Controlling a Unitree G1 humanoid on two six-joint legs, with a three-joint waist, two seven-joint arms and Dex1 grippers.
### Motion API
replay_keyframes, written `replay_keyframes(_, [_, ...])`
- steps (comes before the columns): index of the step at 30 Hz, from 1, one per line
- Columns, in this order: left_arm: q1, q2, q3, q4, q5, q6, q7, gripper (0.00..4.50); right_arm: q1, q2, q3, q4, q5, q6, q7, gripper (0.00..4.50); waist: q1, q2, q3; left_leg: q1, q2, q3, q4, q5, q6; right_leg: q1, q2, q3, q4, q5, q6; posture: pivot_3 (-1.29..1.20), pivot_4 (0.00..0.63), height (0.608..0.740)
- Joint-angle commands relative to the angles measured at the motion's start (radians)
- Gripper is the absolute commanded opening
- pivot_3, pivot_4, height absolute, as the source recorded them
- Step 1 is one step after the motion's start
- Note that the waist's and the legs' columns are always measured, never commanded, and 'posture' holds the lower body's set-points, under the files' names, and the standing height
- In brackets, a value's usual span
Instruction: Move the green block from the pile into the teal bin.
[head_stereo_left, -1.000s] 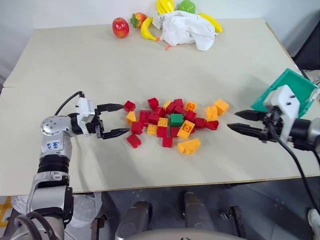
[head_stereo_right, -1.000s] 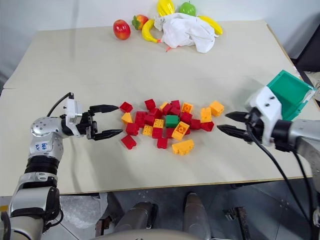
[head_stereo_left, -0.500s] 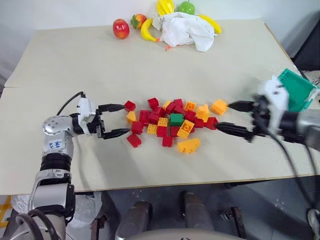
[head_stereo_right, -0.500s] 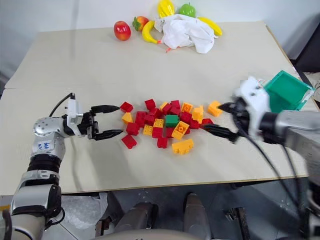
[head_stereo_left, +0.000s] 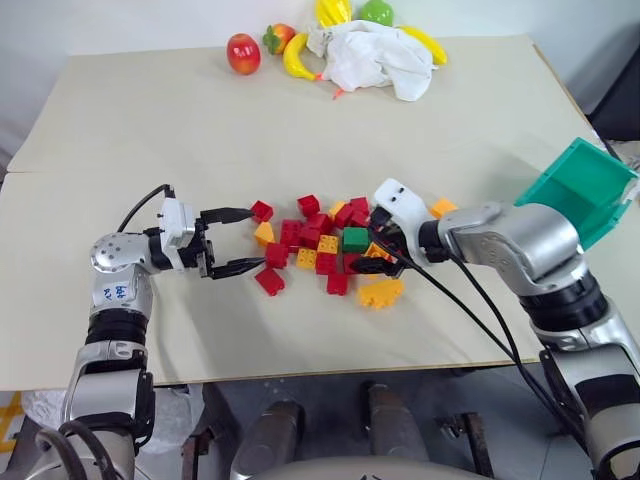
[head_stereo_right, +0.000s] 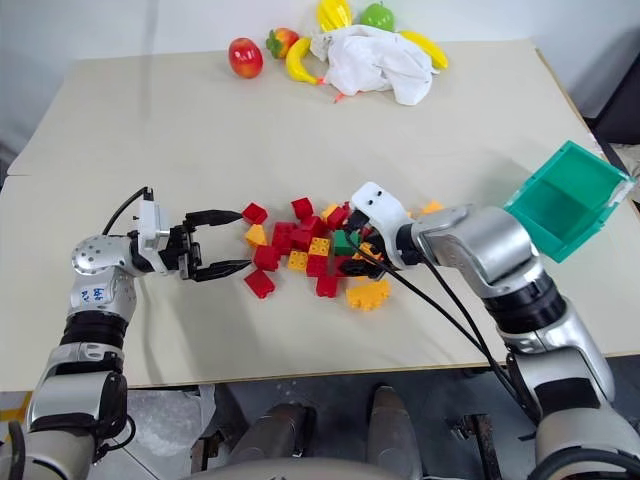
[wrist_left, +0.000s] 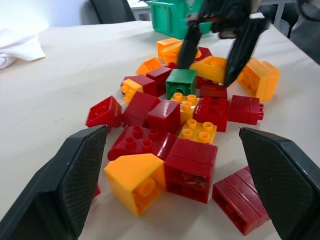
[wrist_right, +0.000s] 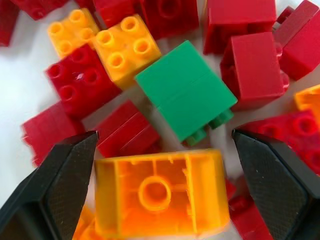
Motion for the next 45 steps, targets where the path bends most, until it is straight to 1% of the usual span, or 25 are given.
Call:
replay_keyframes(1, [0.028, 0.014, 0.020, -0.069, -0.031, 0.005, 0.012, 4.50, -0.034, 0.030, 0.019, 0.071, -0.058, -0.080, 0.028, 4.46, -0.007, 0.000, 0.000, 0.000, 0.001, 0.000, 0.000, 0.000, 0.000, 0.000, 0.000, 0.000, 0.000, 0.000, 0.000, 0.00, 0.150, 0.740])
replay_keyframes(6, [0.048, 0.017, 0.020, -0.101, -0.034, 0.021, 0.031, 4.50, -0.075, 0.116, -0.006, 0.207, -0.110, -0.177, 0.044, 4.46, -0.023, 0.000, 0.000, 0.000, 0.001, 0.000, 0.000, 0.000, 0.000, 0.000, 0.000, 0.000, 0.001, 0.000, 0.000, 0.00, 0.150, 0.740])
replay_keyframes(7, [0.049, 0.017, 0.019, -0.105, -0.034, 0.024, 0.033, 4.50, -0.074, 0.120, -0.006, 0.214, -0.122, -0.190, 0.048, 4.29, -0.024, 0.000, 0.000, 0.000, 0.001, 0.000, 0.001, 0.000, 0.000, 0.000, 0.000, 0.000, 0.001, 0.000, 0.000, 0.00, 0.150, 0.740])
replay_keyframes(9, [0.049, 0.017, 0.020, -0.110, -0.036, 0.028, 0.036, 4.50, -0.067, 0.121, -0.010, 0.199, -0.127, -0.193, 0.065, 3.91, -0.024, 0.000, 0.000, 0.000, 0.001, 0.000, 0.001, 0.000, 0.000, -0.001, 0.000, 0.000, 0.002, 0.000, 0.000, 0.00, 0.150, 0.740])
replay_keyframes(15, [0.043, 0.018, 0.017, -0.115, -0.035, 0.041, 0.040, 4.50, -0.055, 0.117, -0.059, 0.123, -0.112, -0.162, 0.073, 2.02, -0.024, 0.000, 0.000, 0.000, 0.000, 0.000, 0.001, 0.000, 0.000, -0.001, 0.000, 0.000, 0.002, 0.000, 0.000, 0.00, 0.150, 0.740])
replay_keyframes(18, [0.027, 0.004, -0.001, -0.133, -0.033, 0.065, 0.040, 4.50, -0.031, 0.096, -0.132, -0.005, -0.084, -0.129, 0.058, 1.48, -0.024, 0.000, 0.000, 0.000, 0.000, 0.000, 0.001, 0.000, 0.000, -0.001, 0.000, 0.000, 0.002, 0.000, 0.000, 0.00, 0.150, 0.740])
replay_keyframes(21, [0.007, -0.021, -0.025, -0.176, -0.030, 0.100, 0.061, 4.50, -0.008, 0.068, -0.213, -0.124, -0.054, -0.103, 0.054, 1.51, -0.022, 0.000, 0.000, 0.000, 0.000, 0.000, 0.001, 0.000, 0.000, -0.001, 0.000, 0.000, 0.002, 0.000, 0.000, 0.00, 0.150, 0.740])
replay_keyframes(25, [-0.006, -0.053, -0.052, -0.231, -0.020, 0.137, 0.100, 4.50, 0.030, 0.006, -0.283, -0.229, -0.035, -0.062, 0.050, 1.51, -0.017, 0.000, 0.000, 0.000, -0.001, 0.000, 0.001, 0.000, 0.000, -0.001, -0.001, 0.000, 0.002, 0.000, 0.000, 0.00, 0.150, 0.740])
replay_keyframes(27, [-0.020, -0.074, -0.082, -0.260, -0.004, 0.168, 0.128, 4.50, 0.063, -0.069, -0.331, -0.277, -0.044, -0.064, 0.051, 1.51, -0.015, 0.000, 0.000, 0.000, -0.001, 0.000, 0.001, 0.000, 0.000, -0.001, -0.001, 0.001, 0.002, 0.000, 0.000, 0.00, 0.150, 0.740])
replay_keyframes(30, [-0.051, -0.107, -0.121, -0.279, 0.018, 0.203, 0.175, 4.50, 0.116, -0.195, -0.398, -0.312, -0.058, -0.084, 0.066, 1.51, 0.002, 0.000, 0.000, 0.000, -0.002, 0.001, 0.001, 0.000, 0.001, -0.001, -0.001, 0.001, 0.001, 0.000, 0.001, 0.00, 0.150, 0.740])
replay_keyframes(32, [-0.087, -0.139, -0.148, -0.263, 0.035, 0.212, 0.202, 4.50, 0.175, -0.340, -0.414, -0.305, -0.105, -0.137, 0.100, 1.51, 0.006, 0.000, 0.000, 0.000, -0.002, 0.001, 0.001, 0.000, 0.001, -0.001, -0.001, 0.001, 0.001, 0.000, 0.001, 0.00, 0.150, 0.740])
replay_keyframes(33, [-0.103, -0.153, -0.157, -0.251, 0.042, 0.214, 0.214, 4.50, 0.203, -0.417, -0.407, -0.295, -0.134, -0.170, 0.122, 1.51, 0.014, 0.000, 0.000, 0.000, -0.002, 0.002, 0.001, 0.000, 0.001, -0.001, -0.001, 0.002, 0.001, 0.001, 0.001, 0.00, 0.150, 0.740])
replay_keyframes(35, [-0.136, -0.179, -0.175, -0.217, 0.061, 0.204, 0.226, 4.50, 0.245, -0.534, -0.416, -0.245, -0.178, -0.226, 0.144, 1.51, 0.025, 0.000, 0.000, -0.001, -0.002, 0.003, 0.001, 0.000, 0.001, -0.001, -0.001, 0.002, 0.000, 0.001, 0.002, 0.00, 0.150, 0.740])
replay_keyframes(37, [-0.163, -0.196, -0.195, -0.188, 0.087, 0.199, 0.244, 4.50, 0.268, -0.590, -0.442, -0.184, -0.205, -0.274, 0.145, 1.51, 0.025, 0.000, 0.000, -0.001, -0.002, 0.009, 0.001, 0.000, 0.002, -0.001, -0.001, 0.002, -0.001, 0.002, 0.003, 0.00, 0.150, 0.740])
replay_keyframes(41, [-0.222, -0.241, -0.211, -0.118, 0.125, 0.189, 0.306, 4.50, 0.288, -0.644, -0.434, -0.027, -0.285, -0.398, 0.146, 1.51, 0.023, 0.000, 0.000, 0.001, 0.000, 0.015, 0.001, -0.001, 0.002, -0.001, -0.001, 0.002, -0.003, 0.003, 0.003, 0.00, 0.150, 0.740])
replay_keyframes(43, [-0.246, -0.250, -0.228, -0.085, 0.162, 0.186, 0.334, 4.50, 0.272, -0.627, -0.409, 0.076, -0.330, -0.485, 0.139, 1.51, 0.024, 0.000, 0.000, 0.001, 0.000, 0.016, 0.001, -0.001, 0.002, -0.001, -0.001, 0.003, -0.004, 0.003, 0.004, 0.00, 0.150, 0.740])
replay_keyframes(45, [-0.264, -0.259, -0.234, -0.060, 0.168, 0.183, 0.332, 4.50, 0.240, -0.592, -0.392, 0.180, -0.362, -0.542, 0.125, 1.51, 0.024, 0.000, 0.000, 0.002, 0.000, 0.017, 0.001, 0.000, 0.002, -0.001, -0.001, 0.003, -0.004, 0.003, 0.004, 0.00, 0.150, 0.740])
